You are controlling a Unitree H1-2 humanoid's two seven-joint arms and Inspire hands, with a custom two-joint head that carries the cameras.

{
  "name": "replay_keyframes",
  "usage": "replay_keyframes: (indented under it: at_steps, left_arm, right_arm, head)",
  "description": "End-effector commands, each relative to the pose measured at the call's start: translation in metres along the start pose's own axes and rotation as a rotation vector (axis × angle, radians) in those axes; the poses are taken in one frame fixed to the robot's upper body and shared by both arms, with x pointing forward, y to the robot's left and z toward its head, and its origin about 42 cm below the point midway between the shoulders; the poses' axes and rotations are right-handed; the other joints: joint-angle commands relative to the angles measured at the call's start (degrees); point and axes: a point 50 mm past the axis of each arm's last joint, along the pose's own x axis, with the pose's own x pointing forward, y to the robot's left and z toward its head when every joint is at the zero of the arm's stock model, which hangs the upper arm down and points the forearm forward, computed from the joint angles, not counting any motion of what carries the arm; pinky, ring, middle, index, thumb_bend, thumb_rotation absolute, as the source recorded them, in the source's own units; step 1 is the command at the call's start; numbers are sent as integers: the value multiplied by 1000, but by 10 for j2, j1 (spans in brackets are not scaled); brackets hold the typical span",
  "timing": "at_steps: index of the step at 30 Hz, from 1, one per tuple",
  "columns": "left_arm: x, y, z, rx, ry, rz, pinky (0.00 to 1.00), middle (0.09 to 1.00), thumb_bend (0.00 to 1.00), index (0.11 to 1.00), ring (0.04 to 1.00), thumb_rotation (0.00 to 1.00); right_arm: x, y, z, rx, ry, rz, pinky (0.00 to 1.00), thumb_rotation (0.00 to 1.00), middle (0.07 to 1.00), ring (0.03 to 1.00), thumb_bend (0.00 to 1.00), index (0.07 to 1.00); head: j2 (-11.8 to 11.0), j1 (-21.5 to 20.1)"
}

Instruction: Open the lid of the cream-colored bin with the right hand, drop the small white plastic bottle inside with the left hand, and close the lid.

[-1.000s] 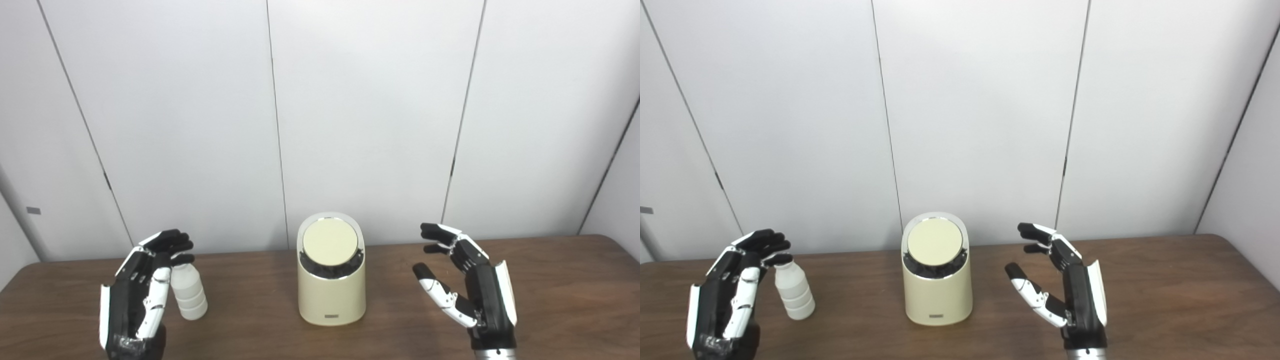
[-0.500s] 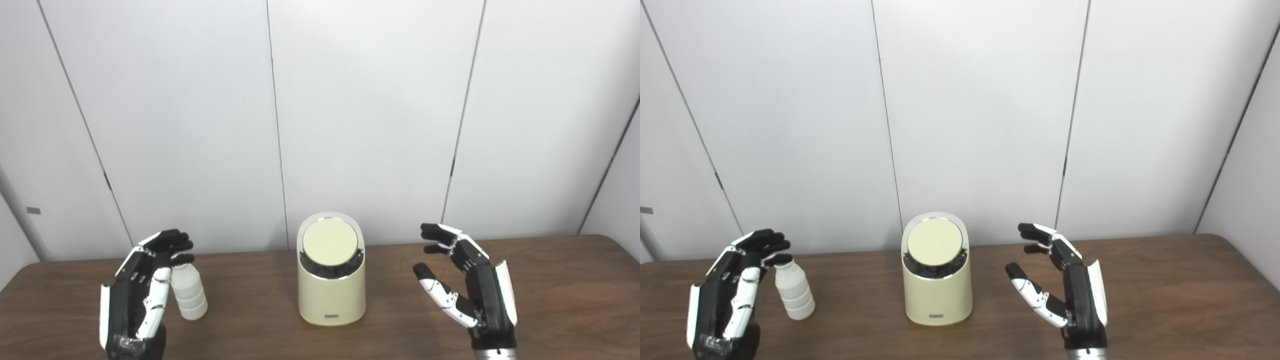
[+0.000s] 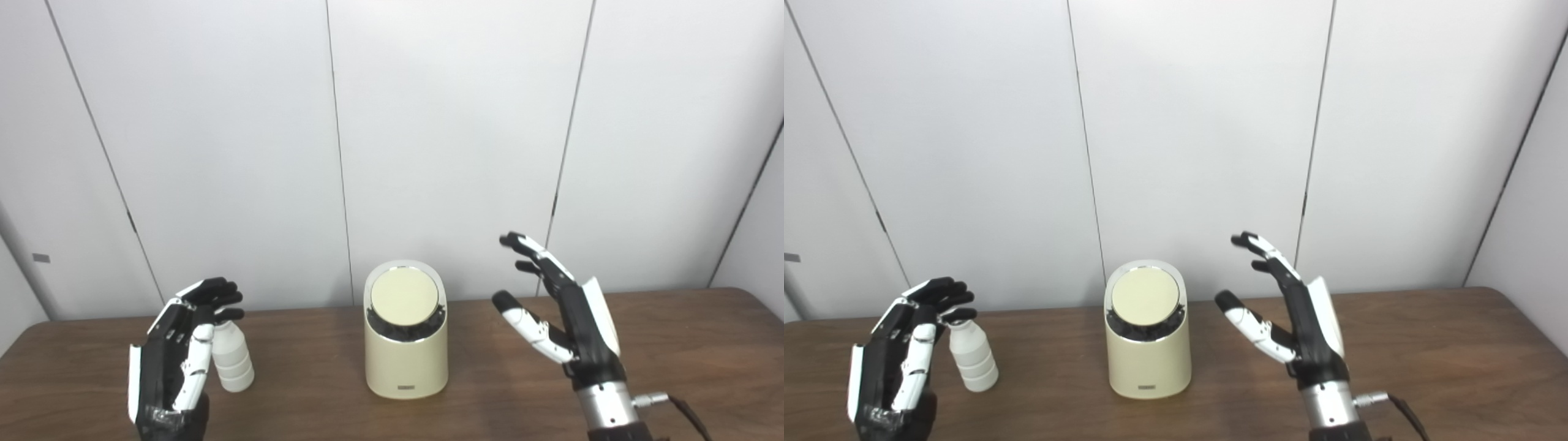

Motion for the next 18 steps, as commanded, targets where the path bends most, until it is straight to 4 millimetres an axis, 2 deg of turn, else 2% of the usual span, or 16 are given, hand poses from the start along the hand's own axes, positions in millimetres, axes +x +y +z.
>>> replay_keyframes:
  at_steps: [1, 3, 6, 8, 10, 12, 18]
  left_arm:
    - [13, -7, 11, -9, -80, -13, 587, 677, 333, 669, 666, 498]
    - [13, -8, 12, -12, -82, -10, 588, 677, 331, 669, 668, 496]
    - [12, -11, 14, -16, -84, -5, 585, 675, 320, 668, 666, 490]
    - [12, -13, 16, -23, -86, -2, 583, 674, 320, 667, 664, 485]
    - [12, -16, 17, -30, -89, -4, 582, 673, 319, 665, 665, 478]
    - [11, -18, 18, -36, -91, -8, 585, 674, 314, 666, 666, 478]
    - [10, -24, 22, -38, -96, -5, 591, 682, 298, 674, 668, 480]
  right_arm:
    - [19, -5, 23, -27, -54, 43, 959, 966, 993, 991, 815, 988]
    - [29, -4, 31, -30, -58, 75, 992, 967, 999, 999, 848, 998]
    - [47, -1, 41, -49, -66, 96, 868, 941, 1000, 1000, 870, 1000]
    - [58, 1, 45, -83, -66, 84, 912, 938, 1000, 1000, 901, 1000]
    - [68, 3, 49, -115, -63, 70, 981, 913, 1000, 1000, 888, 1000]
    - [77, 7, 52, -145, -55, 57, 967, 898, 1000, 1000, 886, 1000]
    - [100, 19, 53, -193, -30, 50, 962, 764, 1000, 1000, 922, 1000]
  head:
    - [0, 0]
    - [1, 2]
    - [2, 5]
    - [3, 6]
    - [4, 9]
    - [4, 10]
    - [3, 16]
